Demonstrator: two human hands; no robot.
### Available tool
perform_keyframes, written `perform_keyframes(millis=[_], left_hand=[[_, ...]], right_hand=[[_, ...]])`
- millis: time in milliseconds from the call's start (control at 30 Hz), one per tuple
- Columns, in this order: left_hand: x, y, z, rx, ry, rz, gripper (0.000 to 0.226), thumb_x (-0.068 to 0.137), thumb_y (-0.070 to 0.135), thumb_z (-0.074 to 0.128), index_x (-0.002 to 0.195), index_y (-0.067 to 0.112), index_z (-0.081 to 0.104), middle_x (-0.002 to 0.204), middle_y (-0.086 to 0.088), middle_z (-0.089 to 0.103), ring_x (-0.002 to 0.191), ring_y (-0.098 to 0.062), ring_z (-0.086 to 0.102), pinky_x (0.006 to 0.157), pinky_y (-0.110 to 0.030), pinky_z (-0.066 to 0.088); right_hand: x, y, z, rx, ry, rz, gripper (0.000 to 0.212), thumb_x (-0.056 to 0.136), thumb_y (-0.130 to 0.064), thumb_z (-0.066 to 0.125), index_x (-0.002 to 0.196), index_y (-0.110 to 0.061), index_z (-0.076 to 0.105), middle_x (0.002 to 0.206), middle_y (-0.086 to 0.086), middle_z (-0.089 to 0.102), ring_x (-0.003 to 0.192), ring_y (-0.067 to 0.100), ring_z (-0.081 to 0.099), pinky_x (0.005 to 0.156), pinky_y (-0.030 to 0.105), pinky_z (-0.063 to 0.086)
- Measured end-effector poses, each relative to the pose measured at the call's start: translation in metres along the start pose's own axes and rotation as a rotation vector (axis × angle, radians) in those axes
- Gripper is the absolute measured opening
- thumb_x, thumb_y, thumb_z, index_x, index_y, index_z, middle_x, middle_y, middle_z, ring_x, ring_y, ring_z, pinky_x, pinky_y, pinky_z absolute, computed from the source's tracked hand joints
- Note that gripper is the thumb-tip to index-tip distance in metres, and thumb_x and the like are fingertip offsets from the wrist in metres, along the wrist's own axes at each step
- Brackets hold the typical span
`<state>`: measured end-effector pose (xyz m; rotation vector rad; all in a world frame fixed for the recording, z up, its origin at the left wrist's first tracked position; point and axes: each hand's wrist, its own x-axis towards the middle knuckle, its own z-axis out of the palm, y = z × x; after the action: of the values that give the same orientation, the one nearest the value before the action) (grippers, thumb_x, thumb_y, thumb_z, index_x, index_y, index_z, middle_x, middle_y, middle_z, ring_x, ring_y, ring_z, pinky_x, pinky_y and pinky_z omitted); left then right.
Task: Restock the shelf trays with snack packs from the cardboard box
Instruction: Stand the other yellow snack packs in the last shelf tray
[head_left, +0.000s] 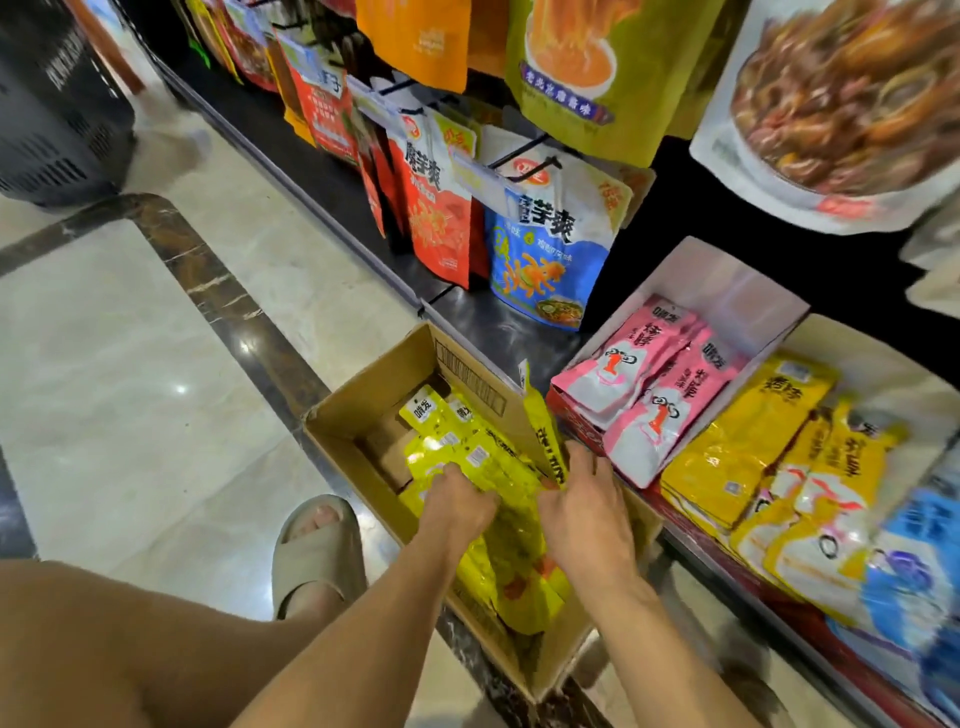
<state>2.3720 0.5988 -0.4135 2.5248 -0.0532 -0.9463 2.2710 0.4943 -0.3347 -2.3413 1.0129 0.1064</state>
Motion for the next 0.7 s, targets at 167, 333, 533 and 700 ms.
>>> perform_keyframes(millis=[167, 333, 533, 700], left_hand=[[0.016, 0.03, 0.034, -0.054, -0.045, -0.169, 0.106, 0.079, 0.061, 0.069, 0.152, 0.006, 0.015, 0.153, -0.022, 0.021, 0.136, -0.04, 0.038, 0.107, -0.044, 0.04], [0.038, 0.044, 0.06, 0.06, 0.035, -0.344, 0.135, 0.063, 0.078, 0.07, 0.156, 0.009, 0.001, 0.157, -0.019, 0.011, 0.141, -0.04, 0.028, 0.113, -0.048, 0.03], [0.052, 0.043, 0.072, 0.158, 0.054, -0.388, 0.144, 0.061, 0.084, 0.064, 0.154, 0.006, -0.012, 0.16, -0.02, 0.002, 0.145, -0.039, 0.021, 0.114, -0.046, 0.028], [0.052, 0.04, 0.072, 0.079, 0.101, -0.389, 0.14, 0.063, 0.068, 0.078, 0.155, 0.012, -0.011, 0.159, -0.02, 0.004, 0.141, -0.041, 0.027, 0.11, -0.048, 0.035]], right_hand=[[-0.009, 0.012, -0.017, 0.065, -0.025, 0.071, 0.063, 0.091, -0.017, 0.057, 0.15, -0.017, 0.035, 0.148, 0.012, 0.039, 0.133, 0.033, 0.043, 0.106, 0.039, 0.036], [-0.006, 0.019, -0.022, 0.128, -0.054, 0.085, 0.062, 0.092, -0.018, 0.056, 0.15, -0.018, 0.034, 0.15, 0.009, 0.038, 0.138, 0.03, 0.037, 0.108, 0.04, 0.035], [0.0, 0.026, -0.024, 0.17, -0.082, 0.074, 0.064, 0.093, -0.021, 0.057, 0.151, -0.022, 0.031, 0.156, 0.004, 0.033, 0.143, 0.025, 0.034, 0.109, 0.038, 0.036], [0.004, 0.025, -0.027, 0.203, -0.09, 0.076, 0.067, 0.093, -0.018, 0.055, 0.153, -0.022, 0.027, 0.159, 0.003, 0.029, 0.145, 0.024, 0.031, 0.111, 0.039, 0.035]])
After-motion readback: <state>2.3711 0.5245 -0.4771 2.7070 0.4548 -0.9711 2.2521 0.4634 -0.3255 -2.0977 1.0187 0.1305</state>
